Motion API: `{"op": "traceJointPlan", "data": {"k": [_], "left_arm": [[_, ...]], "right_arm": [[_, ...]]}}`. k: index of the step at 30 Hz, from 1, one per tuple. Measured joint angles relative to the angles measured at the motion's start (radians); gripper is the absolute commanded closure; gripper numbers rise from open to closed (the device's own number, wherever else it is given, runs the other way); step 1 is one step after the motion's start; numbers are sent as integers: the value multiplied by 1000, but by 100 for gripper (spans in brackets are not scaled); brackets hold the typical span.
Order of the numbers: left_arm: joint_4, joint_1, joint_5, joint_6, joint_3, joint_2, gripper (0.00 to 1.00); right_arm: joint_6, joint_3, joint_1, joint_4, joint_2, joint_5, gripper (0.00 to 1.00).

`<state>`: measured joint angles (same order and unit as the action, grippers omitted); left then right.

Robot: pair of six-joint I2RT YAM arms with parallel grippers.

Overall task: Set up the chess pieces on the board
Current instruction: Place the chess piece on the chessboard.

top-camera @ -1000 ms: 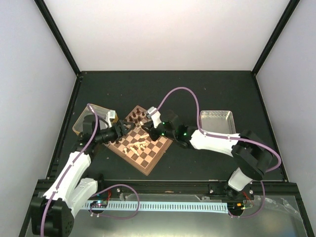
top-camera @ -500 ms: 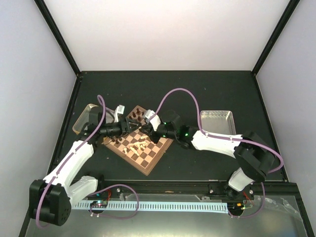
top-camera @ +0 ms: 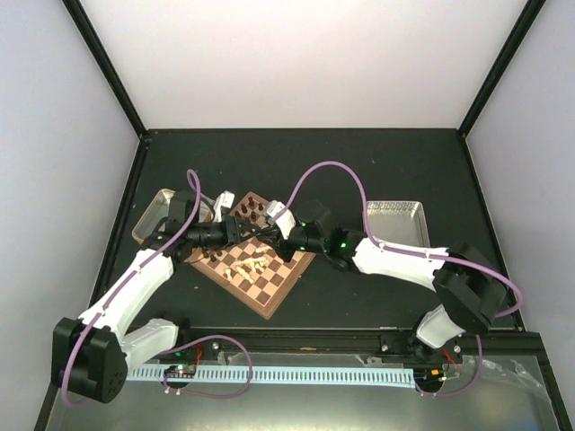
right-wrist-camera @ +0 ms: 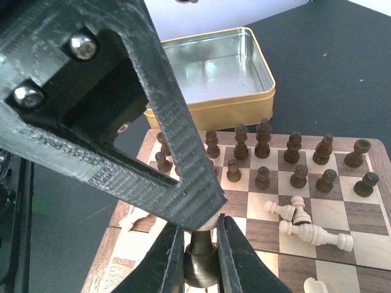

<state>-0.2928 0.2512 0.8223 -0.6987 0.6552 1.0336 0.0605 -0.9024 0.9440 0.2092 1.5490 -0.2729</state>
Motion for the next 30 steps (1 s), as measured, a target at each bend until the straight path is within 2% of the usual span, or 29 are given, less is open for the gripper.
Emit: {"op": "traceJointPlan", "data": {"k": [3, 7, 9, 13, 16, 23, 30], "left_arm": [[-7, 8, 0, 9, 14, 16, 79], [-14, 20, -5, 21, 24, 37, 92], [-17, 26, -14, 39, 27, 45, 96], [-24, 39, -24, 48, 27, 47, 97], [-25, 61, -56, 63, 27, 40, 97], [-28, 184, -261, 107, 50, 45, 97], [0, 407, -531, 174, 163, 217, 98]], "right_arm": [[-7, 0, 0, 0, -8, -1, 97], [-14, 0, 0, -11, -11, -1, 95], [-14, 0, 0, -21, -11, 2, 88], [12, 0, 0, -42, -15, 26, 64], [65, 12, 0, -62, -39, 62, 53], [252, 175, -25, -118, -251, 211, 48], [518, 214, -122, -334, -383, 433, 48]]}}
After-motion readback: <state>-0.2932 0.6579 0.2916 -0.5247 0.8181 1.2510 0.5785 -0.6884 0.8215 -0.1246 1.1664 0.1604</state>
